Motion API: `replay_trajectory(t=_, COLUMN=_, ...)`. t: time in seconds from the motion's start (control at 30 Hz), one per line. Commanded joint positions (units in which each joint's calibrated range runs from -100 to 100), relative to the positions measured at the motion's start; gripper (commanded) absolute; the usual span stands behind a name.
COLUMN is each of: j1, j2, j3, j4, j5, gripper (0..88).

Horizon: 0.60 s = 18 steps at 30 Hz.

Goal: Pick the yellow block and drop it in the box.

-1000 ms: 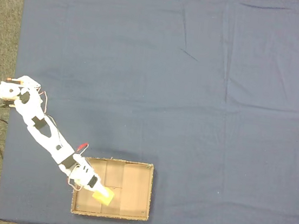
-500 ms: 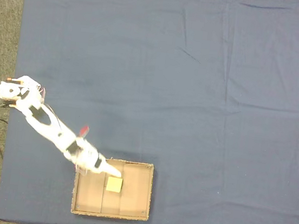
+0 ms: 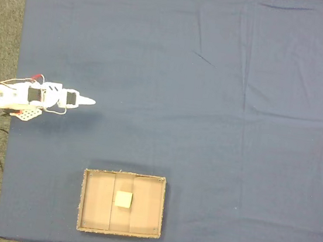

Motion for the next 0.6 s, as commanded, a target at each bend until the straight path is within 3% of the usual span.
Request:
replay_trajectory(t=0.0, j1=-1.84, j2=-2.24, j3=2.93, j4=2.88, j5=0.29, gripper=0.2)
replay_trajectory(t=0.07, j1=-3.18, j2=-2.24, j3=2.93, j4=9.42, j5=0.68, gripper=0.2)
replay_trajectory(t=0.33, j1=2.88, j2=-2.32, j3=2.93, j4=9.42, j5=0.93, gripper=0.2)
replay_trajectory(t=0.57, j1=2.25, j2=-2.32, j3=2.93, j4=9.58, j5=1.76, gripper=0.2)
